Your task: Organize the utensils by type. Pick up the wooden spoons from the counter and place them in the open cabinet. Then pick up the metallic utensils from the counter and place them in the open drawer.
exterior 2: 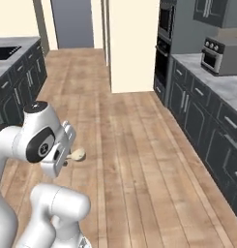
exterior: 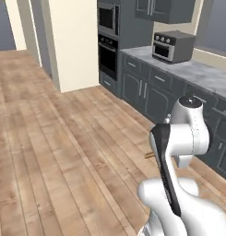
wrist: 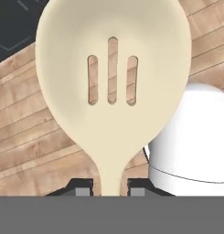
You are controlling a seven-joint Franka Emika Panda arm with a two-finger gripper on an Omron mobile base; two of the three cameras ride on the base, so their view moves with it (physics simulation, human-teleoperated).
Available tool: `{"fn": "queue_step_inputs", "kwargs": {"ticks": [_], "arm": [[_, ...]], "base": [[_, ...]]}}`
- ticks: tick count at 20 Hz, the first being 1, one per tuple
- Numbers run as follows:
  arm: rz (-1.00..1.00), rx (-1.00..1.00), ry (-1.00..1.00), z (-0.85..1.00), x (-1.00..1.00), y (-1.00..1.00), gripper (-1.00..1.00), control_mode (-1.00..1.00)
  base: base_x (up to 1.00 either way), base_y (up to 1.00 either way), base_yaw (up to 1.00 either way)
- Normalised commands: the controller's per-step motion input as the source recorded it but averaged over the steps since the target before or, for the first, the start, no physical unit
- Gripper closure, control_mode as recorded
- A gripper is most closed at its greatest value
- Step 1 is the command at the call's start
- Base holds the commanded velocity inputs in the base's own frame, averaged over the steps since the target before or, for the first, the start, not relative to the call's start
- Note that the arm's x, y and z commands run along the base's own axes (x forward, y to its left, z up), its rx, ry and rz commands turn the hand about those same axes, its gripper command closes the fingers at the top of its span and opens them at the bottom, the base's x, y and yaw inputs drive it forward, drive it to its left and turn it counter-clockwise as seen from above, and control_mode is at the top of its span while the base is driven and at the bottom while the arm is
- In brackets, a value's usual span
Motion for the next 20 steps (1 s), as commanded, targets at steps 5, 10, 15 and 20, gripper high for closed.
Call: {"fn": "queue_step_inputs", "kwargs": {"ticks": [5,10,15,20], "arm": [[0.00,0.00,0.00,0.00,0.00,0.00,1.00,1.00],[0.00,0.00,0.00,0.00,0.00,0.00,1.00,1.00],[0.00,0.00,0.00,0.00,0.00,0.00,1.00,1.00],[0.00,0.00,0.00,0.00,0.00,0.00,1.00,1.00]], "base": [[-0.13,1.00,0.28],[-0.01,1.00,0.54],[0.02,0.96,0.54],[0.46,1.00,0.33]]}}
